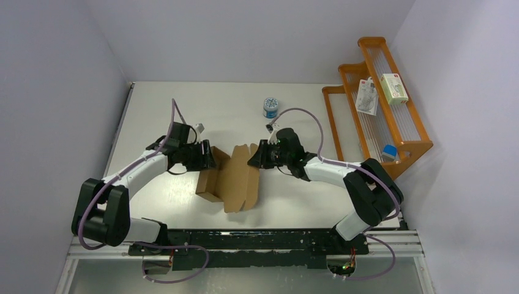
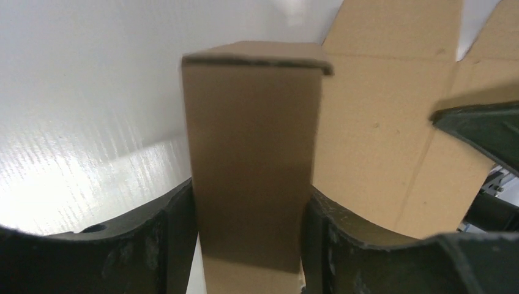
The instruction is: Fold the paper box
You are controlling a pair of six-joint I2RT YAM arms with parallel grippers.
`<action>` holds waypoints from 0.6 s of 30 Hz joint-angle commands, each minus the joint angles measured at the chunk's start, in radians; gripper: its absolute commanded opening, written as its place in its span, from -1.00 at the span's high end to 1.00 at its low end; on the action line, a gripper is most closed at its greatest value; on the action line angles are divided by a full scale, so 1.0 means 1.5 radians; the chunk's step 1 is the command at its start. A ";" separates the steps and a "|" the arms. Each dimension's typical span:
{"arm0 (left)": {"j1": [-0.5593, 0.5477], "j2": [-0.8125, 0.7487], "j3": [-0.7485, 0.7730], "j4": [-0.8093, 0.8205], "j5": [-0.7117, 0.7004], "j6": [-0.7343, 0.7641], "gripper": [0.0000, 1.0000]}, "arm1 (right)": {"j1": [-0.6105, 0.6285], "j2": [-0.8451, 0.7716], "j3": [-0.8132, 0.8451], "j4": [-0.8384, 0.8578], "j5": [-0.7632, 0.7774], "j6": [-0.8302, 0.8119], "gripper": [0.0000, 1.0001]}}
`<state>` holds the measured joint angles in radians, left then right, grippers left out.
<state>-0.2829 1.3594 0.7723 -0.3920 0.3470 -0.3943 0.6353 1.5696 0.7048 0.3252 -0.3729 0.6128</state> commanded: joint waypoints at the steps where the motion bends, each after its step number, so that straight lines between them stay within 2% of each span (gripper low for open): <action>1: 0.002 -0.008 -0.027 0.063 0.020 -0.044 -0.25 | 0.009 -0.022 0.085 -0.165 0.060 -0.084 0.71; 4: -0.002 -0.014 -0.038 0.077 0.000 -0.062 -0.38 | 0.029 -0.013 0.164 -0.284 0.142 -0.144 0.81; 10: -0.022 -0.032 -0.051 0.080 -0.037 -0.080 -0.60 | 0.072 0.051 0.332 -0.463 0.302 -0.220 0.76; 18: -0.030 -0.108 -0.028 0.019 -0.101 -0.076 -0.69 | 0.127 0.164 0.538 -0.640 0.488 -0.281 0.73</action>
<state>-0.3183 1.2636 0.7021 -0.3202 0.2661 -0.5018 0.7971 1.7409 1.3911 -0.4297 0.1555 0.2672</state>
